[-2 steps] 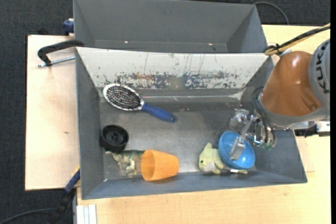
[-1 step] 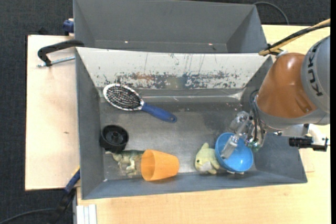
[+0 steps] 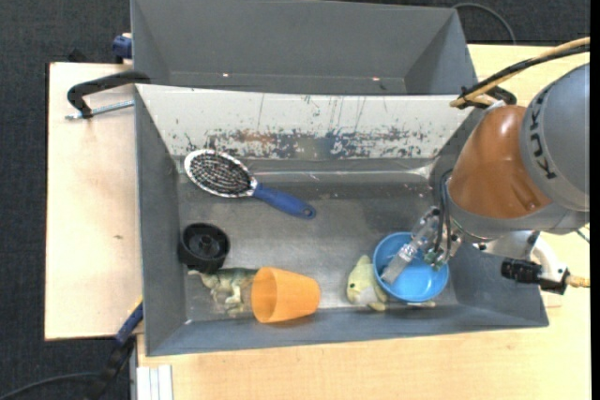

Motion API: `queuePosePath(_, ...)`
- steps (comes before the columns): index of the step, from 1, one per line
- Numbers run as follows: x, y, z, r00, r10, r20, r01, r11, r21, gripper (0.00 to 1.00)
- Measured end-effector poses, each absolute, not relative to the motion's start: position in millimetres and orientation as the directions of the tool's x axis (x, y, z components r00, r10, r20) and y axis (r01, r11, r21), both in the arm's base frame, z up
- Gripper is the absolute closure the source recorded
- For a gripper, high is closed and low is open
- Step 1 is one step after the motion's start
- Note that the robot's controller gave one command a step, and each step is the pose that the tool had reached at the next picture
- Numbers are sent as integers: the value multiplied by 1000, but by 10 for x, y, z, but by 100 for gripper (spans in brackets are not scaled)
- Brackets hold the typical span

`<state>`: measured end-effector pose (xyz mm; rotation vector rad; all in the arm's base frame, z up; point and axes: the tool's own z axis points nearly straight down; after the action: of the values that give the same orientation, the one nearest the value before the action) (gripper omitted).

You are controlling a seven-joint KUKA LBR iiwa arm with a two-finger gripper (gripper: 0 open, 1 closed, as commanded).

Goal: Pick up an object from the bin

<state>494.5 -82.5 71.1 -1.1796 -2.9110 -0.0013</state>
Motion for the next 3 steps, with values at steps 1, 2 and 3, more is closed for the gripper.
queuePosePath(1, 4933, -1220, 704, -509, 861, -1, 861, 509, 3, 0)
queuePosePath(2, 4931, -1225, 704, -509, 861, -2, 861, 509, 1, 100)
queuePosePath(3, 4957, -1229, 1609, -511, 860, -8, 860, 511, 8, 100)
